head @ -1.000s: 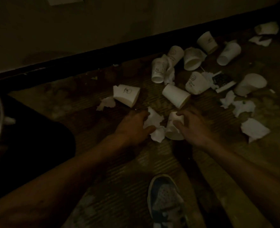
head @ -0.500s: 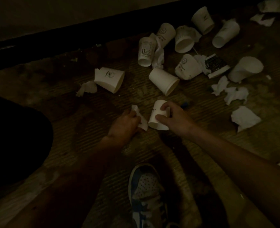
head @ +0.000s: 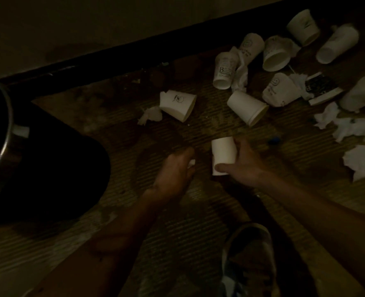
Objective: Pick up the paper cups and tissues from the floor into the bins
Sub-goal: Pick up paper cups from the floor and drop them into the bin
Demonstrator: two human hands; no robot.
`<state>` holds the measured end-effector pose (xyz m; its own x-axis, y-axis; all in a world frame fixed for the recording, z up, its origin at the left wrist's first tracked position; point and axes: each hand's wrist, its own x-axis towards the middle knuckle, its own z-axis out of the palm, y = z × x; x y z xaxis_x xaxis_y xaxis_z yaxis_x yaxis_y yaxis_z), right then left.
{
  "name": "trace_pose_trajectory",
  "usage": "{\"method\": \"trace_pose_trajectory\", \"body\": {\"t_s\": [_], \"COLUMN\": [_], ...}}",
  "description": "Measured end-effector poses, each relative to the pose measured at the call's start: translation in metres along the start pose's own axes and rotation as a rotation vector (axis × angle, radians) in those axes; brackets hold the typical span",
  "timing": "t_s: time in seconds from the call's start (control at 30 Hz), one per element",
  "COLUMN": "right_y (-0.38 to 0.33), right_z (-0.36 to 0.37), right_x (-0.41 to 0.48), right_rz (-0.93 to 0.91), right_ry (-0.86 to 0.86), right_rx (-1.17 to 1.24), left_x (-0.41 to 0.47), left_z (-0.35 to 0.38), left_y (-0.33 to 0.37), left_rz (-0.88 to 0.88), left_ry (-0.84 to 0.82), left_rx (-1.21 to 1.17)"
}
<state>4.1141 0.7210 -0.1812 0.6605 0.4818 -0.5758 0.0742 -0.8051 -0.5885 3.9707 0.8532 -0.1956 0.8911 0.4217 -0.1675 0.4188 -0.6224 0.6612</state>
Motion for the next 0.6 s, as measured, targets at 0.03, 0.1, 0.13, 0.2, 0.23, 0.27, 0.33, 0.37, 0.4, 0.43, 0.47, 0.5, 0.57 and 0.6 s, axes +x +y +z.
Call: {"method": "trace_pose_trajectory", "body": {"t_s": [0.03, 0.1, 0.13, 0.2, 0.23, 0.27, 0.33, 0.37, 0.4, 0.43, 0.47, 0.5, 0.57, 0.6], "right_y": [-0.002, -0.008, -0.011, -0.017, -0.02, -0.022, -0.024, -0.025, -0.026, -0.027, -0.028, -0.028, -0.026, -0.026], "right_z": [0.002, 0.003, 0.004, 0.005, 0.005, 0.005, 0.005, 0.003, 0.001, -0.002, -0.005, -0.007, -0.009, -0.008], "right_x": [0.0, 0.002, 0.002, 0.003, 0.003, 0.003, 0.004, 0.004, 0.004, 0.005, 0.007, 0.009, 0.009, 0.008], "right_rz": [-0.009, -0.024, -0.026, -0.03, -0.032, -0.039, -0.064, -0.07, -0.072, -0.073, -0.073, -0.069, -0.058, -0.054], "right_ry": [-0.004, -0.029, -0.044, -0.06, -0.068, -0.081, -0.108, -0.115, -0.114, -0.108, -0.103, -0.1, -0.102, -0.101], "right_rx": [0.011, 0.041, 0.049, 0.058, 0.06, 0.061, 0.068, 0.073, 0.076, 0.083, 0.092, 0.105, 0.118, 0.117], "left_x": [0.001, 0.009, 0.014, 0.031, 0.04, 0.049, 0.066, 0.074, 0.081, 0.087, 0.09, 0.091, 0.086, 0.081], "left_z": [-0.004, -0.014, -0.02, -0.037, -0.046, -0.055, -0.073, -0.079, -0.082, -0.082, -0.08, -0.077, -0.067, -0.064], "left_y": [-0.005, -0.018, -0.025, -0.039, -0.048, -0.057, -0.075, -0.084, -0.091, -0.096, -0.099, -0.1, -0.097, -0.094], "left_rz": [-0.041, -0.141, -0.195, -0.29, -0.33, -0.371, -0.42, -0.433, -0.443, -0.454, -0.46, -0.455, -0.409, -0.391], "left_ry": [0.02, 0.113, 0.167, 0.245, 0.253, 0.234, 0.168, 0.126, 0.075, 0.024, -0.006, -0.001, 0.117, 0.162], "left_rx": [0.008, 0.016, -0.002, -0.081, -0.106, -0.101, -0.073, -0.079, -0.079, -0.053, -0.009, 0.033, 0.071, 0.052]}}
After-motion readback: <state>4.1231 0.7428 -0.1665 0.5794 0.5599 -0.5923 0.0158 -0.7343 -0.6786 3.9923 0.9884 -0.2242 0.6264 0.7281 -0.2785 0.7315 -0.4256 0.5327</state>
